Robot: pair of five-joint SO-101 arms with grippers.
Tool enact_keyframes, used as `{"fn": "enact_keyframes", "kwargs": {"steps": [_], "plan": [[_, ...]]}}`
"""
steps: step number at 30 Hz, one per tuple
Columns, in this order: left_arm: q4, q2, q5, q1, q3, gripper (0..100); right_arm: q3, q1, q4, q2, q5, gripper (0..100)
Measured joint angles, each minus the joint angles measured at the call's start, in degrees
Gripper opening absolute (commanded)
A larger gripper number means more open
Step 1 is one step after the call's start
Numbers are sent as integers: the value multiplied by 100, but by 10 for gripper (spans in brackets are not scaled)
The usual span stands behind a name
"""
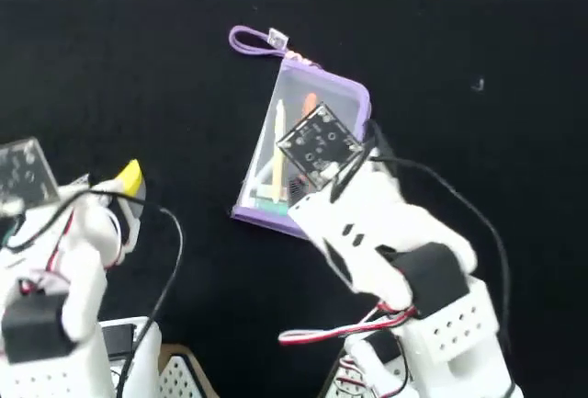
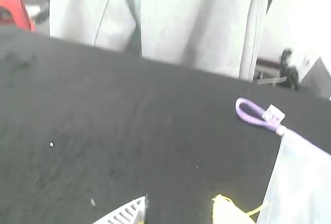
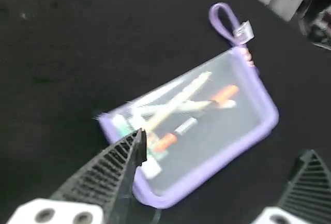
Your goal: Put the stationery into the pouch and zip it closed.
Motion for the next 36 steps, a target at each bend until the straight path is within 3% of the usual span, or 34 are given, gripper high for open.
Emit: {"fn": "enact_keyframes", "kwargs": {"steps": [4,8,12,15,23,36], "plan": [[-9,-677,0,0,281,190,-79,703,62,0,325,298],[-229,-1371,0,0,774,19,-79,1503,62,0,360,119],[-782,-2295,-26,0,1626,44,-79,2022,62,0,360,21],[-1134,-2980,-114,0,2207,32,-70,2295,62,0,369,12],[-1178,-2971,-123,0,3051,29,914,2796,-141,-475,369,11],[-941,-3042,-132,26,4132,29,3763,3138,-334,-4440,369,12]]}}
